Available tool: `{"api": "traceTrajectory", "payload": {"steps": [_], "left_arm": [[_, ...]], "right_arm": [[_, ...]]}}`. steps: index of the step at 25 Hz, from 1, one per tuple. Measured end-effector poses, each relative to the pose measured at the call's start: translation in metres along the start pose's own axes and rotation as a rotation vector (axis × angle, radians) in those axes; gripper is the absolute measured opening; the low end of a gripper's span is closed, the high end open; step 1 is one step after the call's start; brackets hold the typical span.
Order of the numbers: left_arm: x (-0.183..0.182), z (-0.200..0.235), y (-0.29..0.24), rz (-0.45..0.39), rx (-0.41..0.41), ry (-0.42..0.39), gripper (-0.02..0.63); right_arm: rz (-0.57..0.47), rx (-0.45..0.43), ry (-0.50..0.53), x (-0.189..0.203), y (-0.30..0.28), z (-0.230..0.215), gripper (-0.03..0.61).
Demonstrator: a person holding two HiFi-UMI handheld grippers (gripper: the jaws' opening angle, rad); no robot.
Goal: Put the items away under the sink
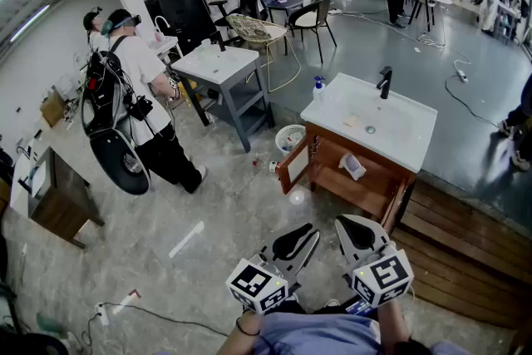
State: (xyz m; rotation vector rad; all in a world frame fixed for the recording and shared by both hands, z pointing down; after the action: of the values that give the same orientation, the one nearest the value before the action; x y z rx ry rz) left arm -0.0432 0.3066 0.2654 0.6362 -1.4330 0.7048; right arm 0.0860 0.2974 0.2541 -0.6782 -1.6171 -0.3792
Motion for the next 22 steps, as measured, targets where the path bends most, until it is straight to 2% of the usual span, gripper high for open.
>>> {"api": "traceTrajectory", "payload": {"steps": [15, 22], "left_arm": [[0.027, -0.043, -0.007, 0.052, -0.010, 0.001, 0.066], [0.026, -0.047, -0.004, 0.060, -0.037, -0.007, 0.066]], "right_arm": [[0.015, -0.062, 0.022, 0.026, 0.034, -0.009, 0.012], [0.033, -0.082, 0.019, 0.031, 0.034, -0.010, 0.012]]}}
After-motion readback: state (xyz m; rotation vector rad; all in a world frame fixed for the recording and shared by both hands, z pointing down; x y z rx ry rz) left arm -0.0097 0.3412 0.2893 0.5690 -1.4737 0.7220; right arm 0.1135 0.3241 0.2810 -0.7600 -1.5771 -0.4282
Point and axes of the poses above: the fingertips, and each gripper's own axes: y backward along the fingers, z to its left, x out of its underside, the point moved 6 cm from there along y, backward along the fingers, and after that the axes turned 6 degrees about -y, right-handed, at the moved point
